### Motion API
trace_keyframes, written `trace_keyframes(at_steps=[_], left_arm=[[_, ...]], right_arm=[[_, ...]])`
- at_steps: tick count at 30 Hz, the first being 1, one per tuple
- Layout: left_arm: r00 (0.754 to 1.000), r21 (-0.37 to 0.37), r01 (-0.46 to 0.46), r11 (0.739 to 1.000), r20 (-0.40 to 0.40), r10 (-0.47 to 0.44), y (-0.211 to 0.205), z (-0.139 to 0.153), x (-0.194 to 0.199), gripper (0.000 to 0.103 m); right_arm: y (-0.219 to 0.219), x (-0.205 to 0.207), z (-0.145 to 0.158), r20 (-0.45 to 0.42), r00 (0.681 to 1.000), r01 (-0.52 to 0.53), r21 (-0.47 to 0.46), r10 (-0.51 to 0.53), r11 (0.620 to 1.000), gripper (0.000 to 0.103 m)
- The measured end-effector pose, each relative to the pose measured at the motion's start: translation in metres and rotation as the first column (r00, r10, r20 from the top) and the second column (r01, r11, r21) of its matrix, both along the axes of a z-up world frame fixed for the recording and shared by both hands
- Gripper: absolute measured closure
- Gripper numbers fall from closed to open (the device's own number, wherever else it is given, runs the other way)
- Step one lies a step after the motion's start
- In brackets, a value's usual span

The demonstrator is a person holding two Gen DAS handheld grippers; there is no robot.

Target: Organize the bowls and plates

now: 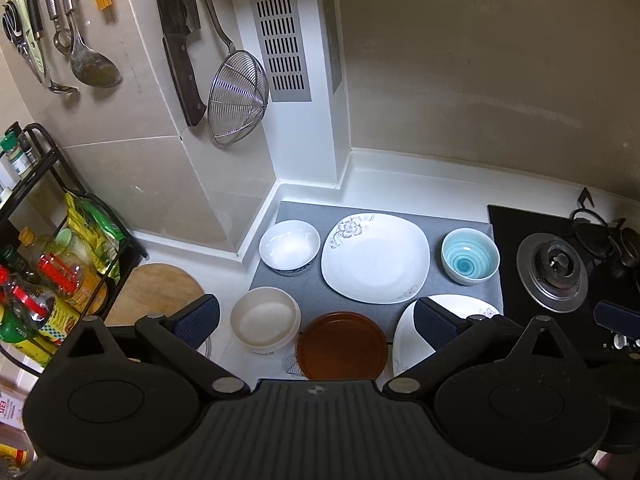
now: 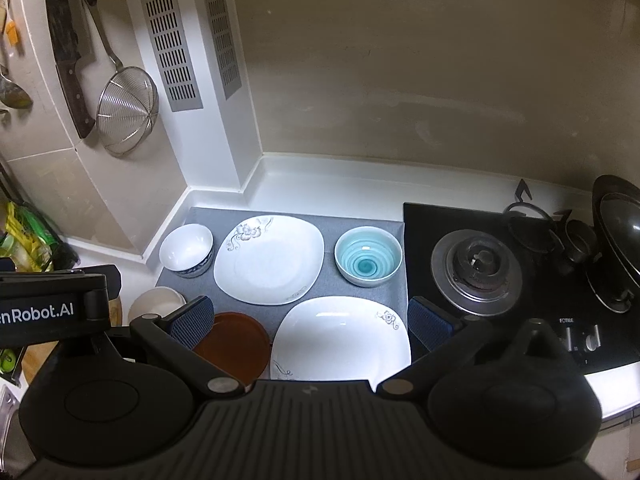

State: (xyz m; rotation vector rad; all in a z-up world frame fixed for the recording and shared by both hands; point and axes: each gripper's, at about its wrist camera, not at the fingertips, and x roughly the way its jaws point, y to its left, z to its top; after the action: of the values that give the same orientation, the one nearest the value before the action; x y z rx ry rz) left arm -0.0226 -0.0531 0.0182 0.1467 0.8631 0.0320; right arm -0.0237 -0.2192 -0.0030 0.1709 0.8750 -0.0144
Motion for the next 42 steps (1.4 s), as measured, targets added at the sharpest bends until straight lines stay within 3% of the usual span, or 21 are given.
trace_keyframes(at_steps=[26, 42], left_arm=[[1.0, 0.038, -0.031, 0.999, -0.002, 0.031, -0.016, -0.001, -0.007, 0.0], [0.999, 0.021, -0.04, 0.999, -0.019, 0.04, -0.018, -0.006, -0.003, 0.0]], right_arm=[[-0.013, -0.003, -0.009, 0.002, 0.999, -0.042, 0.038, 0.042, 0.998, 0.0], [-0.012, 0.002, -0.015, -0.016, 0.999, -0.04, 0.028, 0.041, 0.999, 0.0]])
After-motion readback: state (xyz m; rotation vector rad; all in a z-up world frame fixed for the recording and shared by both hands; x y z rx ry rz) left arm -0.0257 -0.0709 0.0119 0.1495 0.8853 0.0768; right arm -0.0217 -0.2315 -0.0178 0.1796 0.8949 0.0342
